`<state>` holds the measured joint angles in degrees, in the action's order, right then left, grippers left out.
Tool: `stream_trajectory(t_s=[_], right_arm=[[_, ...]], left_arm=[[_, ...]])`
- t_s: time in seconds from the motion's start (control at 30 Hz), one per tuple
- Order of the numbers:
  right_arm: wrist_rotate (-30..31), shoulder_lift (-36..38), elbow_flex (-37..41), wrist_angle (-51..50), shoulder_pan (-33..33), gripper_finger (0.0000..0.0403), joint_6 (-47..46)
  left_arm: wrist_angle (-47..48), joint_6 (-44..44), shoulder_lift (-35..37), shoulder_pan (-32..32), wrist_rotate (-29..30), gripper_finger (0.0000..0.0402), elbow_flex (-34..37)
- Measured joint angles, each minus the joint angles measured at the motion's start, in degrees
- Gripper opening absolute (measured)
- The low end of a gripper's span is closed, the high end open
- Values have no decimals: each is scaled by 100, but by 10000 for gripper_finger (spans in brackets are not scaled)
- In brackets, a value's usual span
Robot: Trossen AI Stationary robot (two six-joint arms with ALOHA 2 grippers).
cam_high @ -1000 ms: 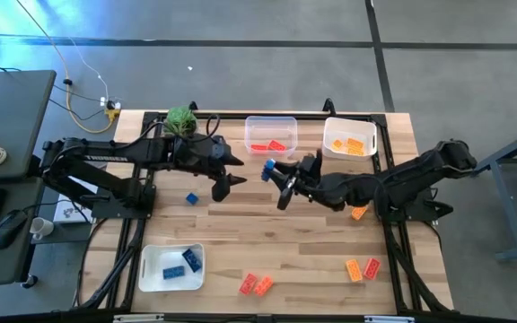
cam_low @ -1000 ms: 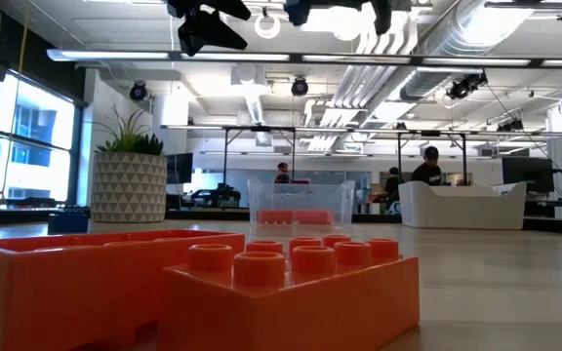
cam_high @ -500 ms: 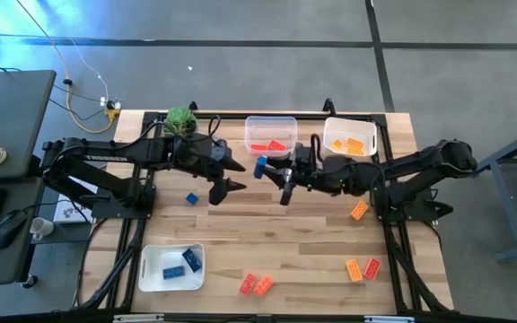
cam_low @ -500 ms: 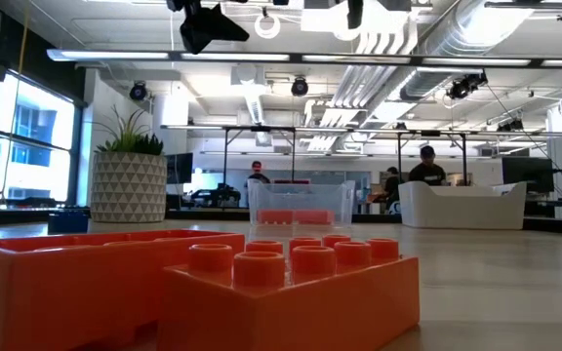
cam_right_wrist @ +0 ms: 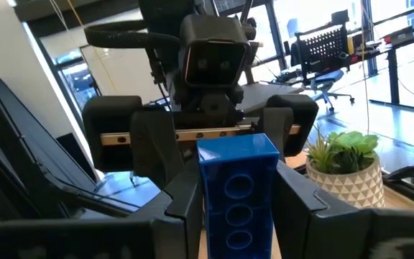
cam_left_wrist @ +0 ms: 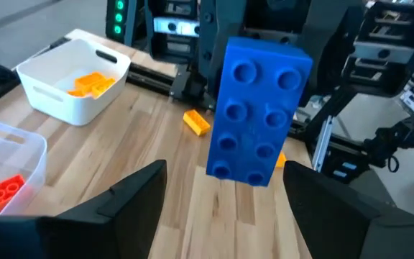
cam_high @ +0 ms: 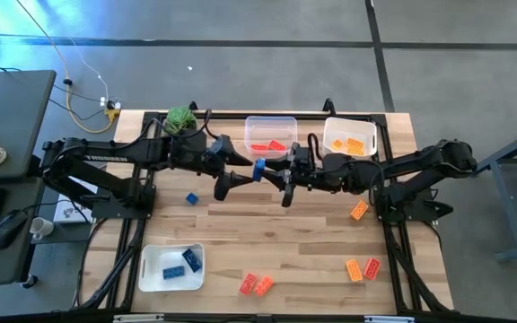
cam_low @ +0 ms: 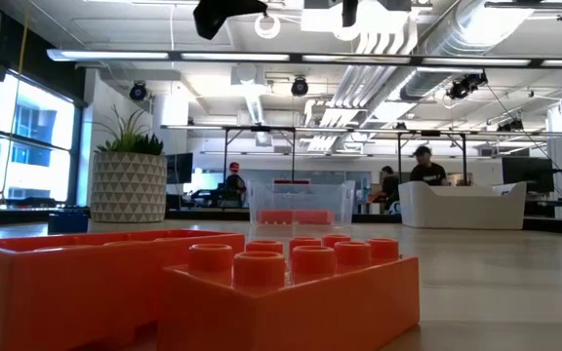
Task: Sort & place blocks by color
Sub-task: Put the blue game piece into the bottom white bin
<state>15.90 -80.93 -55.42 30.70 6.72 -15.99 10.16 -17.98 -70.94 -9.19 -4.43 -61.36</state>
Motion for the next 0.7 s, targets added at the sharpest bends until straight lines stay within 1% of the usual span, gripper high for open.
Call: stream_trajectory(t_s=[0.3, 0.53, 0.7], right_arm=[[44, -2, 0, 92, -2, 99, 0], [15, -4, -2, 491, -37, 99, -45], [18, -7, -2, 703, -37, 99, -196]], left_arm=[[-296, -46, 0, -2, -19, 269, 2], [-531, -39, -20, -27, -18, 269, 2], [-1073, -46, -156, -59, -11, 269, 2]])
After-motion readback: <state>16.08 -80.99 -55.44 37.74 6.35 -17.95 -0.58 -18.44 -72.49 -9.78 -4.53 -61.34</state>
